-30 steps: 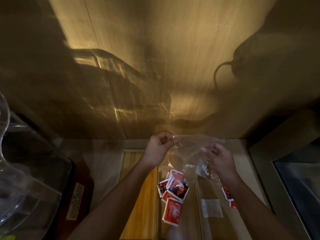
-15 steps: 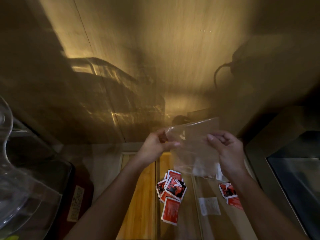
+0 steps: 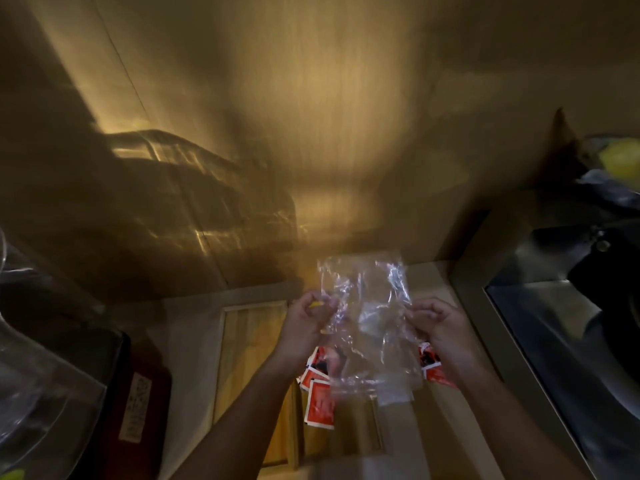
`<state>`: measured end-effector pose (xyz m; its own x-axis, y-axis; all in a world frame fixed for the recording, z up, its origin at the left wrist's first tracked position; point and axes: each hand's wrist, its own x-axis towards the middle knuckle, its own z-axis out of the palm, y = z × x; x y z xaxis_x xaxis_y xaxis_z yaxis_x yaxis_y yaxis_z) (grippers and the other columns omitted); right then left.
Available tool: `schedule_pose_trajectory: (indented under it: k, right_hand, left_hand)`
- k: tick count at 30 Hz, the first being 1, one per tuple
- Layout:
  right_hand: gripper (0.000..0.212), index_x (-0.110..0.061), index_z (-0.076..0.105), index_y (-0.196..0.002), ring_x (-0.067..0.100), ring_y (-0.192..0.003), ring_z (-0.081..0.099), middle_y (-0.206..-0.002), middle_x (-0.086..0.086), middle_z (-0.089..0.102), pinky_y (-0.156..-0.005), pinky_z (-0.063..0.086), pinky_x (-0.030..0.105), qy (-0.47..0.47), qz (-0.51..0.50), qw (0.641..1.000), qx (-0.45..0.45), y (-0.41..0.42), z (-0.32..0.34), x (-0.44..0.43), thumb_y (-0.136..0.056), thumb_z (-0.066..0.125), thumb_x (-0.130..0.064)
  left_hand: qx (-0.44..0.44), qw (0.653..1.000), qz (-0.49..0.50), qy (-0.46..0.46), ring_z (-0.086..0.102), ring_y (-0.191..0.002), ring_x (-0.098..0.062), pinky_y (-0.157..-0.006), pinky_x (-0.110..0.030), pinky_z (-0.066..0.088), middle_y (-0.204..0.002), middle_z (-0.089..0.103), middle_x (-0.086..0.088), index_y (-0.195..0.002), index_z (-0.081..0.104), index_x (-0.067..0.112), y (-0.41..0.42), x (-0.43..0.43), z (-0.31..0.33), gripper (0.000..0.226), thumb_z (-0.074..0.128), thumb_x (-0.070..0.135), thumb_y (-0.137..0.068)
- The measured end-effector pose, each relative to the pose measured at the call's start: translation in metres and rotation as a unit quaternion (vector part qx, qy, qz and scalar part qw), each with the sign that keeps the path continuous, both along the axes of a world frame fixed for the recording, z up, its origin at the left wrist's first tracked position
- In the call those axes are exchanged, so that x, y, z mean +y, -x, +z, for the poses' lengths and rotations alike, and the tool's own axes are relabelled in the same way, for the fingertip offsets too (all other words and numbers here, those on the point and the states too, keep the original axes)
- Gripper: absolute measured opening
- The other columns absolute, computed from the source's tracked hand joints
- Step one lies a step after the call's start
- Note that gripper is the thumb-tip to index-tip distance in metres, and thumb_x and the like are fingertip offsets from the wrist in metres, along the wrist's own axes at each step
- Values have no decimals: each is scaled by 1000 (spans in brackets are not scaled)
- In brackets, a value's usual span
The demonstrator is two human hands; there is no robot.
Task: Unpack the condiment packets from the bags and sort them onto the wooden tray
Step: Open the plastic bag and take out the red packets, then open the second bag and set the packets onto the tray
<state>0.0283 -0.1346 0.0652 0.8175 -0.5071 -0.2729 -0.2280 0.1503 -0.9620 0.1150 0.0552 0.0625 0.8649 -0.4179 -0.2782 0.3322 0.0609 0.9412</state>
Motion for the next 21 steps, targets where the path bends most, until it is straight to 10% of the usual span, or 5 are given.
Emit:
schedule_pose_trajectory:
  k: [6, 14, 21]
  right_hand:
    - [14, -5, 61, -72, 11, -40, 58, -46, 3, 64, -38, 45, 17, -13, -82, 996, 42, 40, -22, -22, -77, 62, 7]
    - [12, 6, 59, -73, 18, -54, 43, -59, 13, 52, -38, 34, 14, 1, -116, 988, 103, 96, -57, -31, -73, 70, 2]
    - [24, -1, 60, -62, 3, -44, 53, -58, 7, 56, -41, 39, 7, 52, -114, 980, 154, 123, -99, -41, -76, 56, 18]
  left_hand:
    - [66, 992, -56, -91, 57, -53, -15, -54, -32, 51, -70, 60, -9, -72, 54, 9, 40, -27, -34, 17, 65, 1, -82]
    - [65, 975, -64, -202, 61, -62, -32, -47, -37, 53, -74, 58, -24, -78, 55, 5, 89, -55, -88, 17, 71, 5, -70]
    - [-167, 859, -164, -455, 68, -73, -21, -71, -33, 56, -77, 71, -7, -65, 53, 22, 112, -59, -93, 17, 61, 27, -79]
